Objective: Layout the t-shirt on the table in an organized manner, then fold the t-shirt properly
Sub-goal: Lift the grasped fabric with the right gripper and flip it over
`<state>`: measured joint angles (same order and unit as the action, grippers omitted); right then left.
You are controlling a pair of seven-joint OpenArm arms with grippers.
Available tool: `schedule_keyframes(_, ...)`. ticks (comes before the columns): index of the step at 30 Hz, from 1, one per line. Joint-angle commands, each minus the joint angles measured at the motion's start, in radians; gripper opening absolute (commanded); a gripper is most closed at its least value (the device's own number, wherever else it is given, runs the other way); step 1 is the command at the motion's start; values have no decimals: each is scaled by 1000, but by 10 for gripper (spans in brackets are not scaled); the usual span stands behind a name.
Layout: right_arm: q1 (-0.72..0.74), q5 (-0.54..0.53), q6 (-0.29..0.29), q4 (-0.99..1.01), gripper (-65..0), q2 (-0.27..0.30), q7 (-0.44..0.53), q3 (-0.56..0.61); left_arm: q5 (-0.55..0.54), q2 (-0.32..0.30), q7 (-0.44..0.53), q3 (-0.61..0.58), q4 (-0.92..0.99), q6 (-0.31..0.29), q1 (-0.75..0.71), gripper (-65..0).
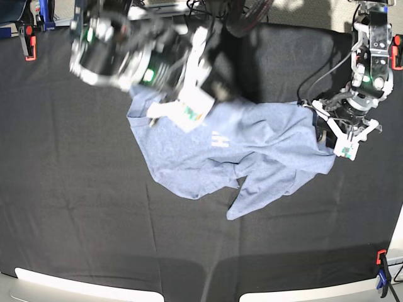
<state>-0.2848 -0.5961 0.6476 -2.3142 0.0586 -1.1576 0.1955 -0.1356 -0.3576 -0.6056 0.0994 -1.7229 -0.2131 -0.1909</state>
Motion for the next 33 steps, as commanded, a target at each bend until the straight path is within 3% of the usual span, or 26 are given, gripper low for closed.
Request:
schedule_keyframes(1,-6,-35,4,-28,-650,-3,27,17,-5,-11,23,5,-17,4,8,-395)
schedule_keyframes(6,-23,-51,4,-42,-650,-3,45,60,-4,-11,23,5,-17,4,8,-395)
schedule_keyframes(8,-12,-3,4,-42,-650,-3,80,50,-5,-11,23,5,-17,4,8,-395)
schedule_keyframes(12,60,121,4,-42,-650,13,159,5,-5,-11,44,5,-17,4,8,-395)
schedule_keyframes(19,216,129,3,50,-650,42,217,-114,-31,-5,164,5,-17,4,29,-397)
schedule_keyframes(26,519,138,3,379,-650,41,272,-150,-31,-6,150,5,-16,4,129,-396)
schedule_keyframes(33,924,285,-4,896,-650,41,407,-150,-31,-6,127,5,-16,4,163,-396)
